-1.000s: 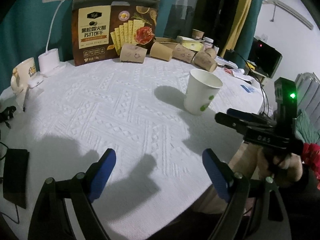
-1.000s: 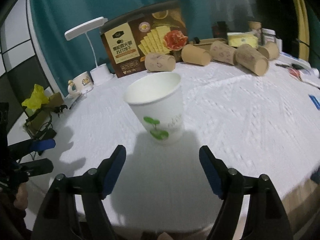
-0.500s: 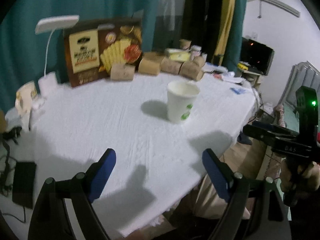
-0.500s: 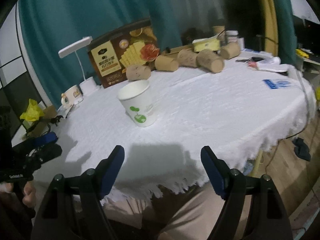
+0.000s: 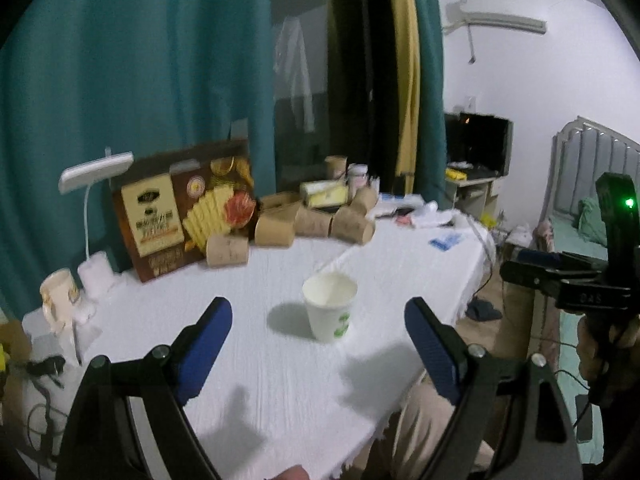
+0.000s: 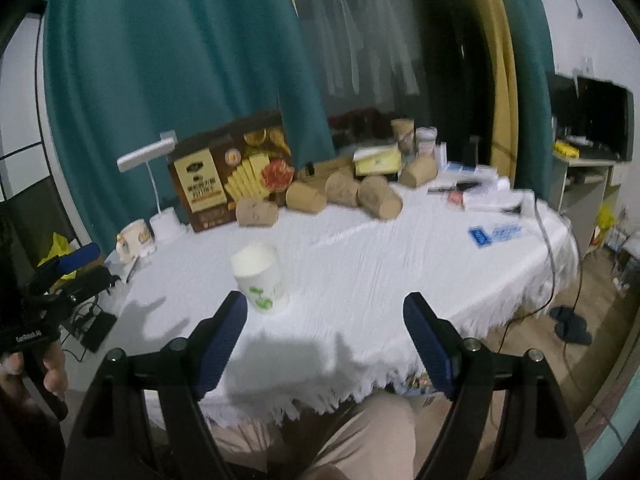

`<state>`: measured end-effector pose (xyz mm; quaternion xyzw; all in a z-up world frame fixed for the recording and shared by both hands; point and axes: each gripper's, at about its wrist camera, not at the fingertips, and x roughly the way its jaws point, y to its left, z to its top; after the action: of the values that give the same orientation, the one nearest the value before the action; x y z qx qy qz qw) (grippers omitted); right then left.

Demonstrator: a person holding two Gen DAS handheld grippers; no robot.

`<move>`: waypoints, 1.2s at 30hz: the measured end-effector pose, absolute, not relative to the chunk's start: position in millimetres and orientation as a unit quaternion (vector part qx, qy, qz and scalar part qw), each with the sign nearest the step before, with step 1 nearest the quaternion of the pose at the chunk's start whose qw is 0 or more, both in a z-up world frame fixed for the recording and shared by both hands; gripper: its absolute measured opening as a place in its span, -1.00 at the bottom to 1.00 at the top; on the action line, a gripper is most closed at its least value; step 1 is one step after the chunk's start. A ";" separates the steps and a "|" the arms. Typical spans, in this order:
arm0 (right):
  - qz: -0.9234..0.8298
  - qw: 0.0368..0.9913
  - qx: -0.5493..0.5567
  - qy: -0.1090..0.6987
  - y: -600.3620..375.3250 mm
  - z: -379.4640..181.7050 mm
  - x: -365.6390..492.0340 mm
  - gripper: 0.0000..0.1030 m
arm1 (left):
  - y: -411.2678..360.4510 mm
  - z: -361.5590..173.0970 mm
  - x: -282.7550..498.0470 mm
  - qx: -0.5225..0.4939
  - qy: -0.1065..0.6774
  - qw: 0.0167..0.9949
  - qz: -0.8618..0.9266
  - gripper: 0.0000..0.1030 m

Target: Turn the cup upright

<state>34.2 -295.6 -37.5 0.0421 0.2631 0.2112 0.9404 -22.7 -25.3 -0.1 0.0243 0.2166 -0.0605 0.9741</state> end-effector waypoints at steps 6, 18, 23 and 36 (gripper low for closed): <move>0.211 0.954 0.030 0.212 -293.5 6.6 15.2 0.56 | -27.4 28.3 -32.7 0.024 0.177 0.981 -0.079 0.72; 0.209 0.967 0.022 0.142 -274.8 66.2 -13.7 0.68 | 1.5 72.6 -62.2 0.000 0.089 0.995 -0.034 0.95; 0.206 0.970 0.019 0.127 -260.5 75.2 -17.7 0.68 | 18.2 79.4 -67.0 0.002 0.075 0.997 -0.026 0.98; 0.202 0.971 0.021 0.126 -225.4 73.8 0.5 0.68 | 60.1 77.0 -59.7 -0.012 0.066 0.998 -0.013 0.99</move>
<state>0.5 -225.4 73.8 0.0214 0.1263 0.2020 0.9710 -59.7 60.1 77.0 -0.0124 0.0657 -0.0126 0.9977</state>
